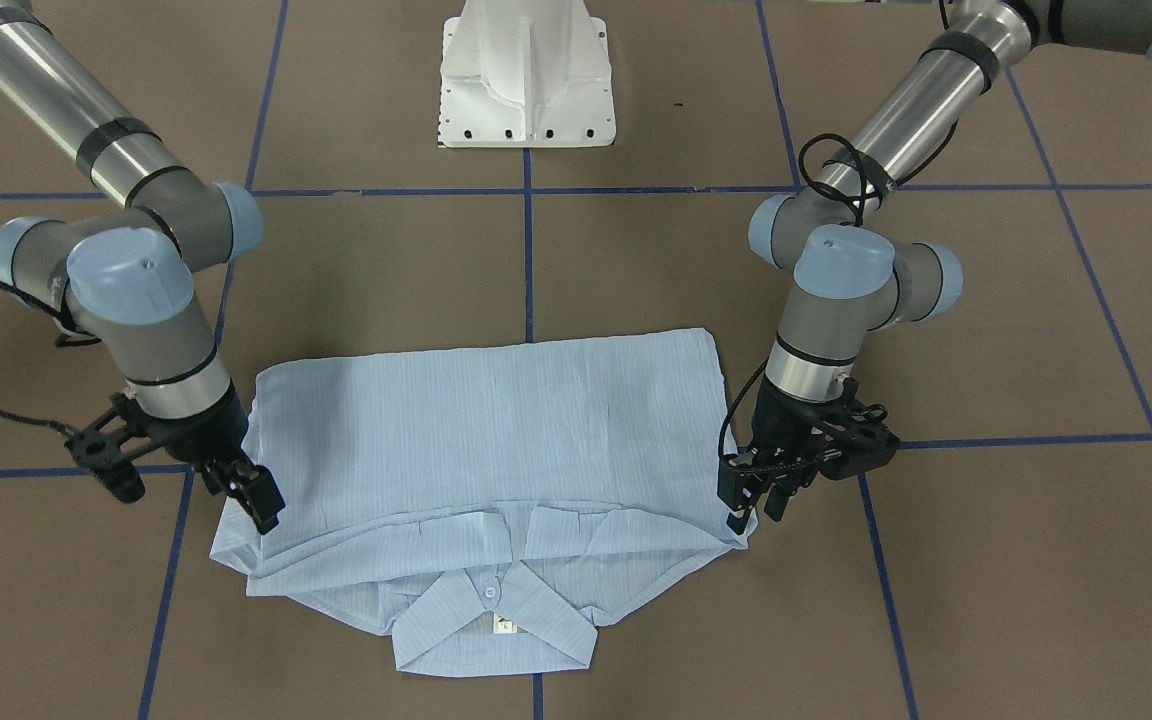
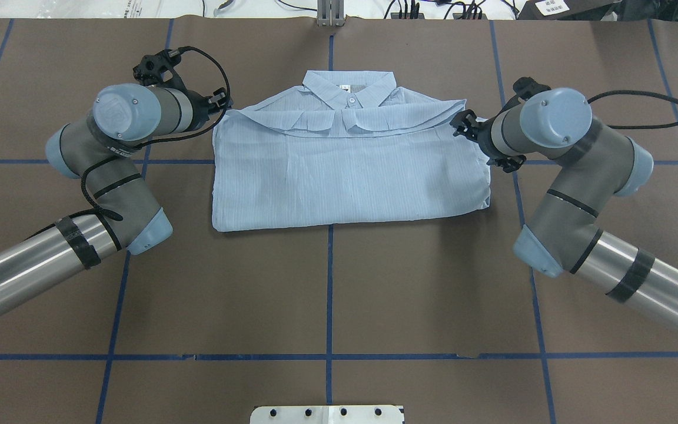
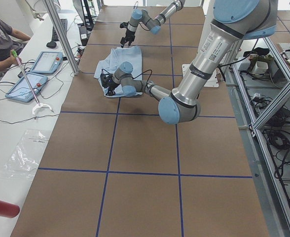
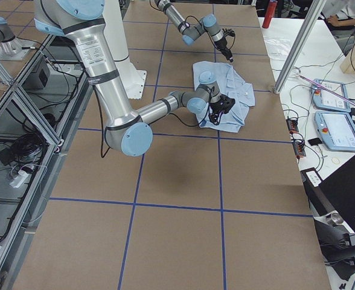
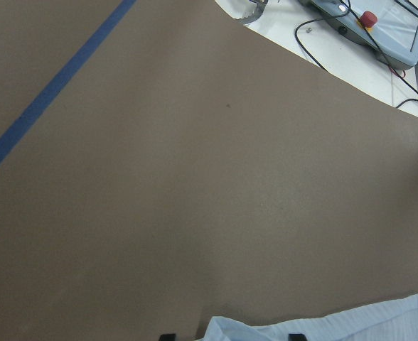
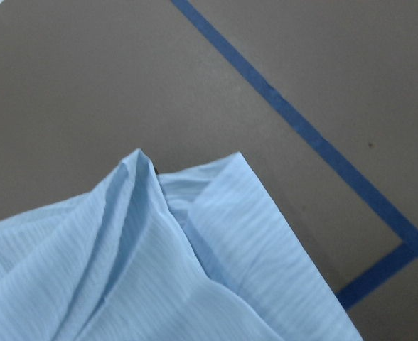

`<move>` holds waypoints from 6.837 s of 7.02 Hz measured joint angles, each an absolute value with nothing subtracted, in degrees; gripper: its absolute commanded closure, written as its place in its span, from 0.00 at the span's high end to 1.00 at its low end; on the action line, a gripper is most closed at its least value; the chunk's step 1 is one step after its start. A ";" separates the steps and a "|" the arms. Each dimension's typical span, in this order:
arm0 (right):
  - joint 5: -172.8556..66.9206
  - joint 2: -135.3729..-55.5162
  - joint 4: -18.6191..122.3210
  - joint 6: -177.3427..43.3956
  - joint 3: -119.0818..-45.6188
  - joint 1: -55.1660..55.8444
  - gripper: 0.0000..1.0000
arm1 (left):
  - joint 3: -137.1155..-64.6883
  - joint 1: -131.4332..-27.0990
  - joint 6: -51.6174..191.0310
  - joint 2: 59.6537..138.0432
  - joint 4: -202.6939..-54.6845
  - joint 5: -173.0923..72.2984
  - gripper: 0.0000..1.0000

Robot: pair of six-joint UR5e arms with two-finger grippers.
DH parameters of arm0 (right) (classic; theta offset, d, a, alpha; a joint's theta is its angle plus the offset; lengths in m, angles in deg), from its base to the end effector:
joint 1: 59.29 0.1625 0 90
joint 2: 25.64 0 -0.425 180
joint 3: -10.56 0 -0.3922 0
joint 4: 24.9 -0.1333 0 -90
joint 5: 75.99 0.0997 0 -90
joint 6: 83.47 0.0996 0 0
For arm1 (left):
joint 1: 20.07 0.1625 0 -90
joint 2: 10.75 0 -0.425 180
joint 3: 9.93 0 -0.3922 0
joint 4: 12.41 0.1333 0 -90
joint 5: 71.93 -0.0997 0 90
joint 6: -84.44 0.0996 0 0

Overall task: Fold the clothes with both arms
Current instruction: 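Release the hem and move the right gripper to the folded shirt's side edge, then grasp the folded shirt's corner with the right gripper and drag it toward the robot, then release the shirt with the right gripper while the left gripper pulls the far edge, then lower the right gripper onto the folded shirt's collar side edge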

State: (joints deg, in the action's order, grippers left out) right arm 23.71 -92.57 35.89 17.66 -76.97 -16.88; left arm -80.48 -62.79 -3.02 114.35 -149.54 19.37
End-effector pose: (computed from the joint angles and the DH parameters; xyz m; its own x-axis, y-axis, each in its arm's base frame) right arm -0.4183 -0.5399 0.4027 0.3575 0.5843 0.7286 -0.6510 0.7153 -0.2541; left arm 0.4667 -0.6093 0.3613 0.3651 -0.2769 -0.8888 0.6479 0.7612 0.0290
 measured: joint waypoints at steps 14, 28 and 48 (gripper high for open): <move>30.60 -120.59 36.21 27.49 -111.29 -34.07 0.00 | -85.57 -62.07 -4.65 113.65 -149.35 19.80 0.63; 51.37 -115.59 36.01 21.27 -106.33 -16.62 1.00 | -107.66 -46.98 -22.14 103.79 -135.69 25.04 0.83; 35.59 -99.60 36.56 21.34 -98.15 -27.18 1.00 | -80.75 -65.29 2.66 118.28 -151.21 25.83 1.00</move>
